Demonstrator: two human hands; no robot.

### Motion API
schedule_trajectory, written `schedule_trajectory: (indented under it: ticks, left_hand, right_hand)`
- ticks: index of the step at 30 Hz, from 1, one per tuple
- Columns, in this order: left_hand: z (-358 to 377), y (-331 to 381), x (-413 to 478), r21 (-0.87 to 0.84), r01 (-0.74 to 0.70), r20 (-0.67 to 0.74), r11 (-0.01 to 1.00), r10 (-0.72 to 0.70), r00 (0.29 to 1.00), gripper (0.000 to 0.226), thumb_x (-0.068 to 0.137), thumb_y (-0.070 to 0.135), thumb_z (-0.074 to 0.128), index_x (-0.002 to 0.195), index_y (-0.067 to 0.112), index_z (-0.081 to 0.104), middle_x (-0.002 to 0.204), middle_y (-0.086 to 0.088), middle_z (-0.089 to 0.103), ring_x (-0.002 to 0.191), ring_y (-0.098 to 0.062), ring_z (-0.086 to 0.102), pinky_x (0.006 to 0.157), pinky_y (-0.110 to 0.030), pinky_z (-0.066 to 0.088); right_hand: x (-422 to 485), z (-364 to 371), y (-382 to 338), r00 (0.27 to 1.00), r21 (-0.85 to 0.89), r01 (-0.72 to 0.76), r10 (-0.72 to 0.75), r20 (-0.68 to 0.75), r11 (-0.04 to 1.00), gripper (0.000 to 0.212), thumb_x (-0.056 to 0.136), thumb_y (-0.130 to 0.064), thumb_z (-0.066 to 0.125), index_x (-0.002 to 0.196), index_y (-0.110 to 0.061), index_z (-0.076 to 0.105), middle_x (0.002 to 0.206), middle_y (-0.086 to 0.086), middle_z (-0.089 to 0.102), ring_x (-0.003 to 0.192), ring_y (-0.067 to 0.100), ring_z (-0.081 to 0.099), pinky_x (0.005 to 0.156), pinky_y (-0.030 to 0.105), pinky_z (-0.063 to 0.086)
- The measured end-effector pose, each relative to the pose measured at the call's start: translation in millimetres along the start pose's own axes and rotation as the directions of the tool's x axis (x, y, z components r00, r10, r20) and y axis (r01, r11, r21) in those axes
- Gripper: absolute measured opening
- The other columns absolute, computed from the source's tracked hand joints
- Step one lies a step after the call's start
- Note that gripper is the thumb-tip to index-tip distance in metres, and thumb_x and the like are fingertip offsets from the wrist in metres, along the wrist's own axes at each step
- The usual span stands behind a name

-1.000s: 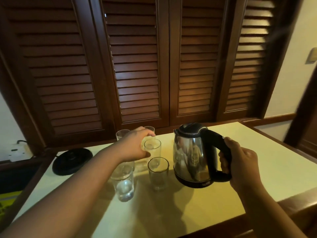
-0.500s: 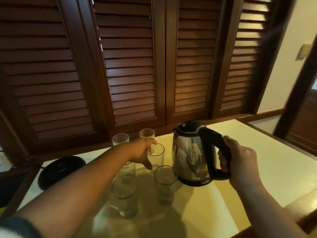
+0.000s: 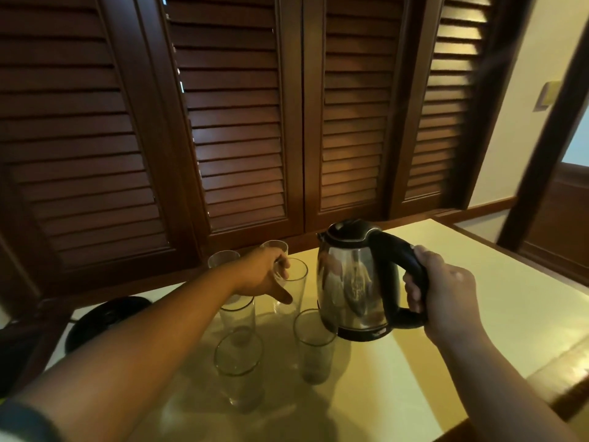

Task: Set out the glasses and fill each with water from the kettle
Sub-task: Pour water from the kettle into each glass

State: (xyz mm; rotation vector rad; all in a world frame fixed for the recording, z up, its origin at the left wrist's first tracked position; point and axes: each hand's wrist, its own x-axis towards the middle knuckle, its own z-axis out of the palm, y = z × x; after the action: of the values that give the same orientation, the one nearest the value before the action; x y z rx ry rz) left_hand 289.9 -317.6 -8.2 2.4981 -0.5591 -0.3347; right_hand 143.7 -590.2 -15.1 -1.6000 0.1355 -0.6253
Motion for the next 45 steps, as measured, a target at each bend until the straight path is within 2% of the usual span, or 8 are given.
schedule_trajectory:
  ticks: [3, 8, 16, 21, 25, 33, 39, 45]
  left_hand:
    - [-10, 2, -2, -0.121, 0.005, -0.076, 0.993, -0.014, 0.997, 0.066, 0.066, 0.025, 0.096, 0.121, 0.021, 0.06, 0.111, 0.014, 0.064, 0.1, -0.003, 0.062, 0.077, -0.022, 0.053]
    - [-19, -4, -3, -0.357, 0.007, -0.214, 0.934, -0.089, 0.973, 0.059, 0.065, 0.011, 0.095, 0.113, 0.023, 0.063, 0.114, 0.0, 0.072, 0.11, -0.02, 0.069, 0.102, -0.048, 0.056]
    - [-19, -4, -9, -0.554, 0.006, -0.268, 0.833, -0.184, 0.946, 0.072, 0.073, -0.014, 0.079, 0.138, 0.008, 0.056, 0.111, -0.005, 0.068, 0.105, -0.02, 0.069, 0.092, -0.035, 0.058]
    - [-11, -1, -15, -0.47, -0.011, -0.303, 0.883, -0.149, 0.941, 0.069, 0.073, -0.006, 0.085, 0.134, 0.011, 0.059, 0.106, 0.001, 0.07, 0.098, -0.012, 0.069, 0.092, -0.033, 0.059]
    - [-8, -4, -13, -0.36, 0.085, -0.317, 0.929, -0.208, 0.925, 0.079, 0.039, 0.046, 0.097, 0.111, 0.047, 0.064, 0.11, 0.012, 0.073, 0.107, -0.011, 0.069, 0.098, -0.045, 0.057]
    - [-1, -1, -20, -0.357, 0.092, -0.316, 0.929, -0.213, 0.925, 0.073, 0.063, 0.017, 0.096, 0.126, 0.032, 0.062, 0.117, 0.009, 0.066, 0.111, -0.014, 0.066, 0.097, -0.044, 0.058]
    - [0, -2, -17, -0.328, 0.084, -0.33, 0.941, -0.197, 0.923, 0.075, 0.064, 0.016, 0.096, 0.13, 0.026, 0.063, 0.115, 0.007, 0.07, 0.109, -0.014, 0.067, 0.096, -0.042, 0.059]
    - [0, -6, -17, -0.329, 0.06, -0.337, 0.942, -0.177, 0.925, 0.071, 0.066, 0.016, 0.094, 0.129, 0.024, 0.064, 0.113, 0.006, 0.07, 0.107, -0.014, 0.068, 0.096, -0.045, 0.059]
  right_hand:
    - [8, -4, -7, 0.999, 0.008, 0.022, -0.023, 0.041, 1.0, 0.067, 0.095, -0.057, 0.051, 0.062, 0.0, 0.062, 0.053, 0.017, 0.052, 0.054, 0.028, 0.051, 0.081, 0.053, 0.045]
    - [31, -8, -26, 0.99, 0.075, -0.02, 0.009, 0.143, 0.997, 0.054, 0.08, -0.063, 0.059, 0.066, -0.012, 0.072, 0.056, 0.013, 0.052, 0.055, 0.029, 0.048, 0.072, 0.047, 0.041]
    - [73, -2, -56, 0.938, 0.06, -0.067, 0.042, 0.345, 0.996, 0.038, 0.1, -0.04, 0.06, 0.086, -0.007, 0.073, 0.059, 0.005, 0.053, 0.053, 0.018, 0.047, 0.054, 0.031, 0.038]
    - [90, 9, -78, 0.895, -0.055, -0.012, 0.035, 0.445, 0.998, 0.04, 0.1, -0.041, 0.06, 0.081, -0.007, 0.07, 0.054, 0.0, 0.056, 0.046, 0.012, 0.051, 0.049, 0.022, 0.041]
    - [103, 19, -97, 0.877, -0.2, -0.003, 0.099, 0.471, 0.98, 0.041, 0.098, -0.045, 0.064, 0.087, -0.006, 0.072, 0.054, -0.003, 0.064, 0.045, 0.007, 0.059, 0.053, 0.022, 0.044]
    - [110, 31, -118, 0.861, -0.326, 0.092, 0.089, 0.501, 0.941, 0.047, 0.096, -0.047, 0.066, 0.091, 0.0, 0.075, 0.075, 0.013, 0.071, 0.076, 0.035, 0.065, 0.077, 0.042, 0.053]
    - [115, 36, -124, 0.83, -0.312, 0.059, 0.127, 0.543, 0.948, 0.044, 0.099, -0.041, 0.063, 0.076, -0.004, 0.07, 0.051, 0.001, 0.06, 0.051, 0.021, 0.053, 0.049, 0.024, 0.044]
    - [118, 42, -125, 0.818, -0.331, 0.121, 0.095, 0.567, 0.936, 0.044, 0.095, -0.047, 0.066, 0.077, -0.008, 0.072, 0.053, 0.0, 0.059, 0.044, 0.013, 0.049, 0.05, 0.027, 0.039]
